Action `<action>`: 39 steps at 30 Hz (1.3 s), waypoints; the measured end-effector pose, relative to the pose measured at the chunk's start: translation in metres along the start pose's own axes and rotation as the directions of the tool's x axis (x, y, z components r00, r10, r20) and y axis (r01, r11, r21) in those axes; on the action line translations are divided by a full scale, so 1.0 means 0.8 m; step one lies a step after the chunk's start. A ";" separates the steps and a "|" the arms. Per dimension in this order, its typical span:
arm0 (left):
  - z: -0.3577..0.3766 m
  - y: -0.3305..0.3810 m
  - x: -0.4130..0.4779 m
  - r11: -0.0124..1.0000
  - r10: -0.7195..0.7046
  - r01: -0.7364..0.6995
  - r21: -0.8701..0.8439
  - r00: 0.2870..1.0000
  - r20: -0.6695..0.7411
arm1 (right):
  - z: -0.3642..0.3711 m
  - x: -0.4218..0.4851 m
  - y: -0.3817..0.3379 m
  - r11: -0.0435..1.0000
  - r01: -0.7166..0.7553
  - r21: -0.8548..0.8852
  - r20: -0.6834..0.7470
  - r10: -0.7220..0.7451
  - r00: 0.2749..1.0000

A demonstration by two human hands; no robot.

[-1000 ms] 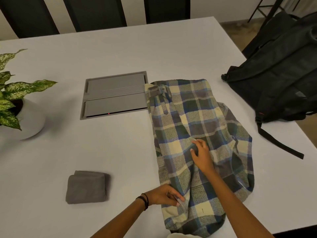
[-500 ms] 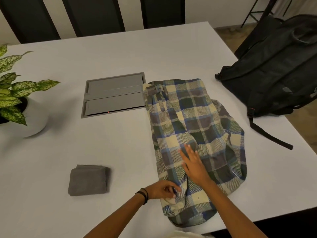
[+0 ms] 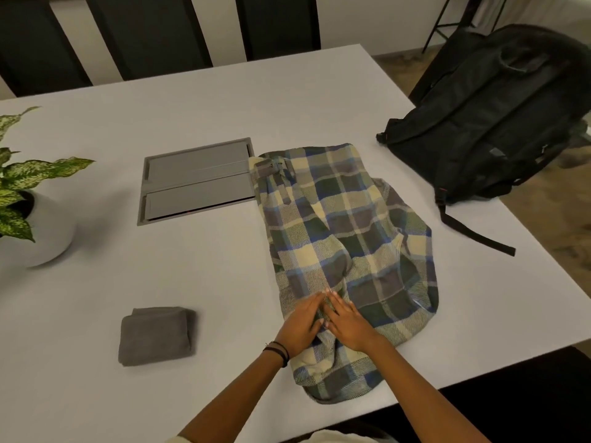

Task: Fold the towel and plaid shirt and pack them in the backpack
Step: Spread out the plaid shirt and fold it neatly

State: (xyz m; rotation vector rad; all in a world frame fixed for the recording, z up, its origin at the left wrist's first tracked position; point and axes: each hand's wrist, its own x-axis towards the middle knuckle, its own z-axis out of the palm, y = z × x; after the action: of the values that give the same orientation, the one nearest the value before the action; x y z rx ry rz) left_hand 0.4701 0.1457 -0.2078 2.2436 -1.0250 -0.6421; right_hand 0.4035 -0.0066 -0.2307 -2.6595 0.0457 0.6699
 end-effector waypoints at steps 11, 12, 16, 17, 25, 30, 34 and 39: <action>0.031 0.004 0.023 0.940 0.039 -0.116 0.322 0.971 0.237 | -0.033 -0.062 0.056 0.800 -0.078 0.595 -0.311 0.318 0.896; 0.032 0.006 0.023 0.938 0.035 -0.114 0.328 0.971 0.237 | -0.031 -0.070 0.066 0.757 -0.078 0.648 -0.376 0.408 0.832; 0.034 0.011 0.024 0.943 0.021 -0.093 0.320 0.975 0.220 | -0.026 -0.100 0.098 0.630 -0.157 0.761 -0.443 0.680 0.584; 0.034 0.012 0.025 0.947 0.029 -0.095 0.307 0.977 0.211 | -0.025 -0.107 0.102 0.616 -0.175 0.768 -0.442 0.707 0.552; 0.019 0.010 0.047 0.951 0.031 -0.093 0.294 0.977 0.209 | -0.011 -0.119 0.127 0.244 -0.214 0.946 -0.139 0.901 0.412; 0.013 0.012 0.062 0.929 -0.071 -0.039 0.367 0.957 0.281 | -0.018 -0.107 0.130 -0.231 0.027 0.973 0.204 0.905 0.374; 0.018 0.019 0.068 0.917 -0.119 -0.001 0.399 0.954 0.275 | -0.026 -0.097 0.131 -0.334 0.111 0.936 0.260 0.868 0.422; 0.021 0.024 0.076 0.916 -0.157 0.025 0.399 0.941 0.300 | -0.041 -0.095 0.122 -0.336 0.170 0.926 0.223 0.853 0.471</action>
State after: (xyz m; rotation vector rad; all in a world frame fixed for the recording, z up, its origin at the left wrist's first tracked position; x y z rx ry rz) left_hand 0.4854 0.0824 -0.2179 2.6012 -1.3104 -0.9470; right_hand 0.3390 -0.1141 -0.2055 -0.8238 1.3600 -0.3662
